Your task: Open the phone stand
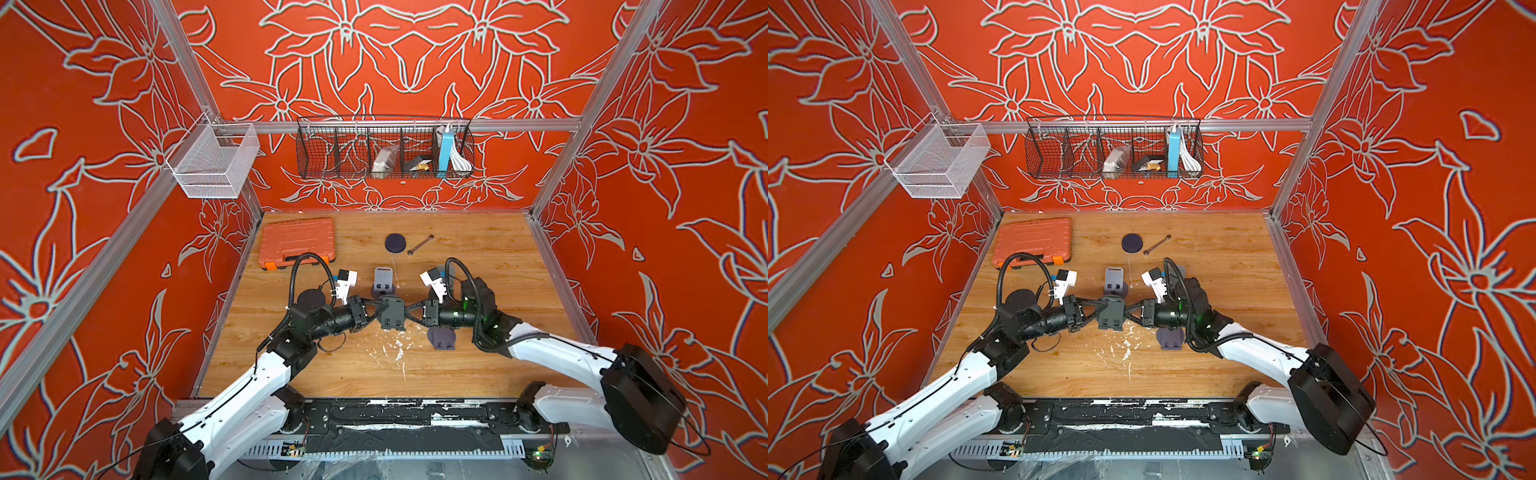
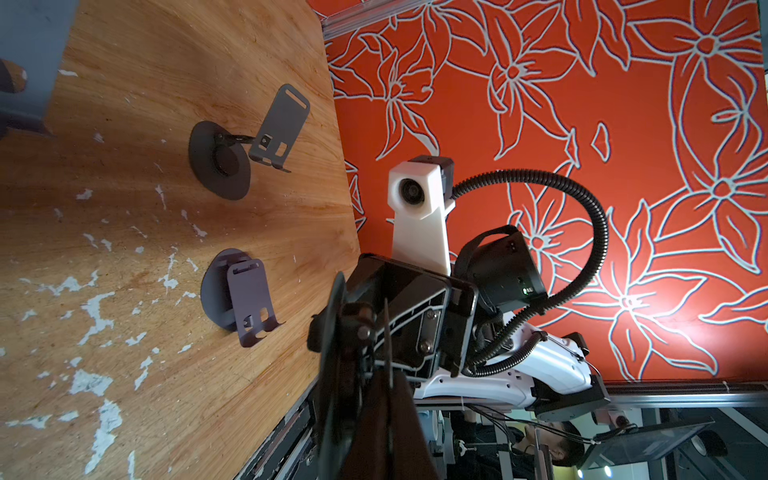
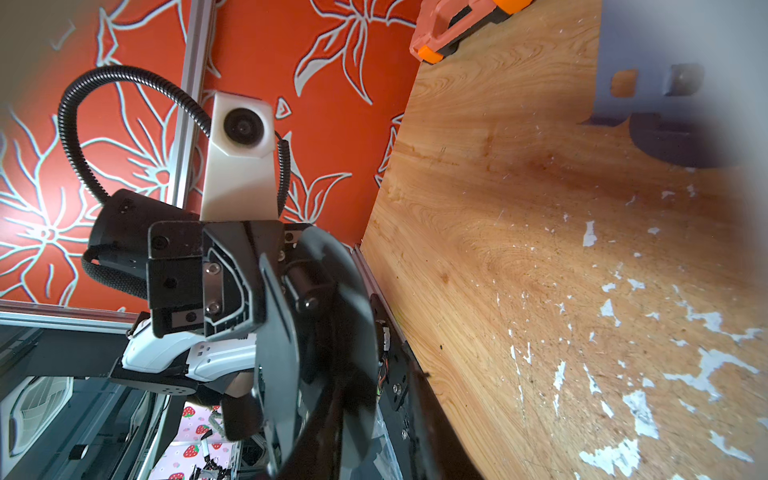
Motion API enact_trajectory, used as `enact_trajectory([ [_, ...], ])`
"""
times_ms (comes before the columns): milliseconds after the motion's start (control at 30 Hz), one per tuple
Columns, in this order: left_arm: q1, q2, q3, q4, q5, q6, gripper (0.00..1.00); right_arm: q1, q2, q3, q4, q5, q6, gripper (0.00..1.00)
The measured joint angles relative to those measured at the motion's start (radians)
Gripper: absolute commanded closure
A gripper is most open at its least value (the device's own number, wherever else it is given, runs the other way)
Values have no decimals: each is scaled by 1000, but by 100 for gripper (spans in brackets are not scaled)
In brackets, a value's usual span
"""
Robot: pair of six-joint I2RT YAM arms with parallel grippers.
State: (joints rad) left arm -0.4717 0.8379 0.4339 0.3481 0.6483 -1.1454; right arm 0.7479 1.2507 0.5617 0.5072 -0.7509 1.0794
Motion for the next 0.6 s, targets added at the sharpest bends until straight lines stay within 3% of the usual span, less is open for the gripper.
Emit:
enact_trajectory([
  [133,8,0,0,11,-6,0,100,8,19,28,2,6,6,79],
  [267,18,-2,-2,12,-25,6,100,7,34,42,21,12,29,99],
  [600,29,-26,-12,51,-47,-3,100,5,47,50,90,6,61,100],
])
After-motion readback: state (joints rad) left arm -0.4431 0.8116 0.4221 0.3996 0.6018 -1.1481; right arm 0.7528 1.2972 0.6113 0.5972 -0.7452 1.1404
